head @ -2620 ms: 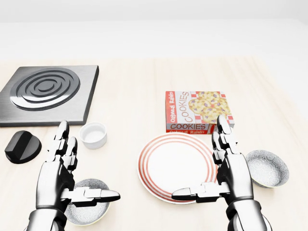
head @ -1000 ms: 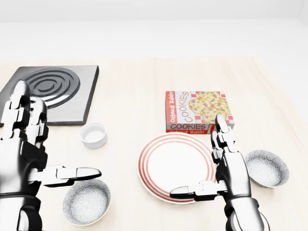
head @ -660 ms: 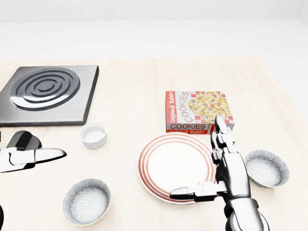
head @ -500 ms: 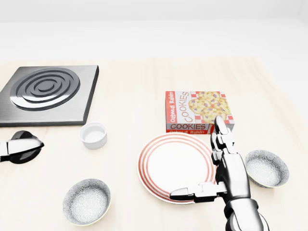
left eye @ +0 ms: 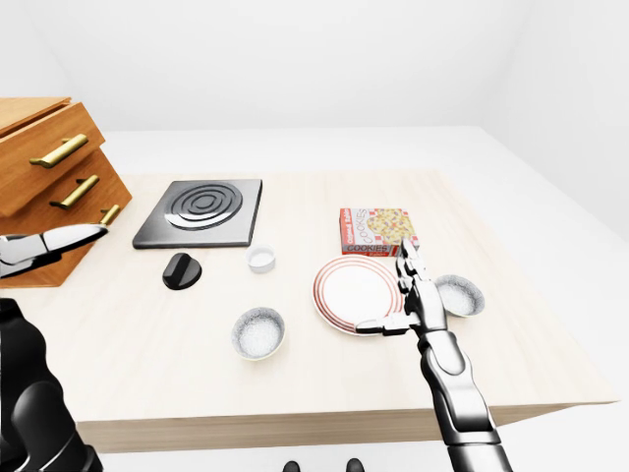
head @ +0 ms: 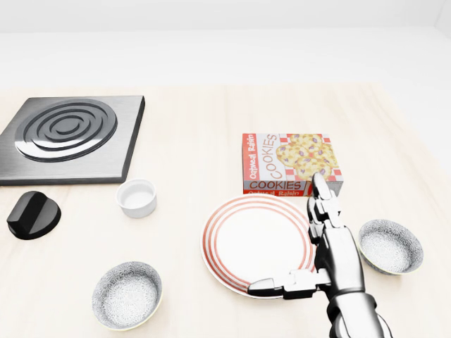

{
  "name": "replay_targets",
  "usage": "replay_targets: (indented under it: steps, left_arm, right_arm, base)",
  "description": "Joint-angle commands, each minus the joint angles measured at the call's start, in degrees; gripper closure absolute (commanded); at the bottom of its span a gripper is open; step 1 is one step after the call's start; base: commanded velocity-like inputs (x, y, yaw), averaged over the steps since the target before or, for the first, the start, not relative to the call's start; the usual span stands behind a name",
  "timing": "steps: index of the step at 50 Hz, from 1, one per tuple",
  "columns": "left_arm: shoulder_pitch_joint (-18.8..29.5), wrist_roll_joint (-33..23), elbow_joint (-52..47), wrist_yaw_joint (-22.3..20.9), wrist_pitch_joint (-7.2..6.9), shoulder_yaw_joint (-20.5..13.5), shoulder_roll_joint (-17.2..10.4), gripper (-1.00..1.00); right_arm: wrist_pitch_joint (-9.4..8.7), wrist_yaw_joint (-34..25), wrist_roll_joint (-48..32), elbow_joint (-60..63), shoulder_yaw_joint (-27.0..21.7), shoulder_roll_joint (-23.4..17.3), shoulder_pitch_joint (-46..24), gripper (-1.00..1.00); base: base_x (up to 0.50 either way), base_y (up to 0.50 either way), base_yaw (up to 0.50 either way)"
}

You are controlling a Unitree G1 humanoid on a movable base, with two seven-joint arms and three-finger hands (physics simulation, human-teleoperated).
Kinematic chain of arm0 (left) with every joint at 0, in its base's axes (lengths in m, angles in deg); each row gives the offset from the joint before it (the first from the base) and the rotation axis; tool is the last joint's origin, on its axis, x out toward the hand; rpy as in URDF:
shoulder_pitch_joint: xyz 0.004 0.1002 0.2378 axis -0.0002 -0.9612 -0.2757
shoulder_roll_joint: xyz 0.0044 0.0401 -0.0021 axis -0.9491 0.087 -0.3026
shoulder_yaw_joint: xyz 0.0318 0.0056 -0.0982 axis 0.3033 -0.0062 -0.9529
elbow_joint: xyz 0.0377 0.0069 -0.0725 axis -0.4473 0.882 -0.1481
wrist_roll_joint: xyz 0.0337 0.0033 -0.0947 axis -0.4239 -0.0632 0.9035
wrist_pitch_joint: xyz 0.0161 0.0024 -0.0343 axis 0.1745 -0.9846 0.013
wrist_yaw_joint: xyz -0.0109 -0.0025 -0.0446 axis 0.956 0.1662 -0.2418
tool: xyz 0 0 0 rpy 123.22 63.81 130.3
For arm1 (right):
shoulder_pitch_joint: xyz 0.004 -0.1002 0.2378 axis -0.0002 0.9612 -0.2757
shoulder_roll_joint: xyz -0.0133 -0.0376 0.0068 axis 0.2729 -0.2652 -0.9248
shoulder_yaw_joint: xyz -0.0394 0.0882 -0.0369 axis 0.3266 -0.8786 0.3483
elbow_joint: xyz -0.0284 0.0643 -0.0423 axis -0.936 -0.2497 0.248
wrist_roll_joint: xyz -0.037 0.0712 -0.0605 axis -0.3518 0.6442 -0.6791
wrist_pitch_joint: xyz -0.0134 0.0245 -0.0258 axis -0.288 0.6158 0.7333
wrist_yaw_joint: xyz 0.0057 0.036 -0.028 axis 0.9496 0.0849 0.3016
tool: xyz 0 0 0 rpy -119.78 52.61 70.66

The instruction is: Pick the akita bowl next to the plate and place it on the plate.

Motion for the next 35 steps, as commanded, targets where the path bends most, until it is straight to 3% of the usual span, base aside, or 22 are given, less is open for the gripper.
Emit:
replay_targets:
  steps: [1,8,12,18,23,25,35]
  left_arm:
    - [0.9,6.4,1.9,2.2,0.00,-7.4,-6.9,-1.00]
    - [1.1,8.7,5.3,3.0,0.00,-10.7,-11.4,-1.00]
    - [0.5,7.7,8.5,2.3,0.00,-11.0,-12.3,-1.00]
    - [-1.8,5.5,13.1,0.3,0.00,-11.9,-11.2,-1.00]
    - [-3.0,2.6,16.1,-1.1,0.00,-12.0,-10.7,-1.00]
    - [-3.4,2.3,17.0,-1.7,0.00,-12.4,-10.4,-1.00]
    - [-4.8,0.6,23.3,-3.2,0.00,-12.9,-9.8,-1.00]
  right_arm:
    - [0.33,0.0,-0.5,-0.7,0.2,0.0,0.0,-1.00]
    - [0.85,0.0,-0.6,-1.4,0.2,0.0,-0.2,-1.00]
    - [1.03,0.0,-0.7,-1.5,0.3,0.0,-0.1,-1.00]
    - [0.59,0.0,-0.8,-1.3,0.1,0.0,-0.2,-1.00]
    - [1.93,0.2,-1.1,-2.8,0.0,-0.2,-0.4,-1.00]
    - [1.33,0.1,-1.1,-2.0,0.1,-0.1,-0.1,-1.00]
    - [1.69,0.2,-1.4,-2.8,-0.1,-0.2,-0.3,-1.00]
  base:
    - [0.00,0.00,0.00]
    - [0.00,0.00,0.00]
    - [0.00,0.00,0.00]
    - [0.00,0.00,0.00]
    - [0.00,0.00,0.00]
    - [0.00,0.00,0.00]
    - [0.00,0.00,0.00]
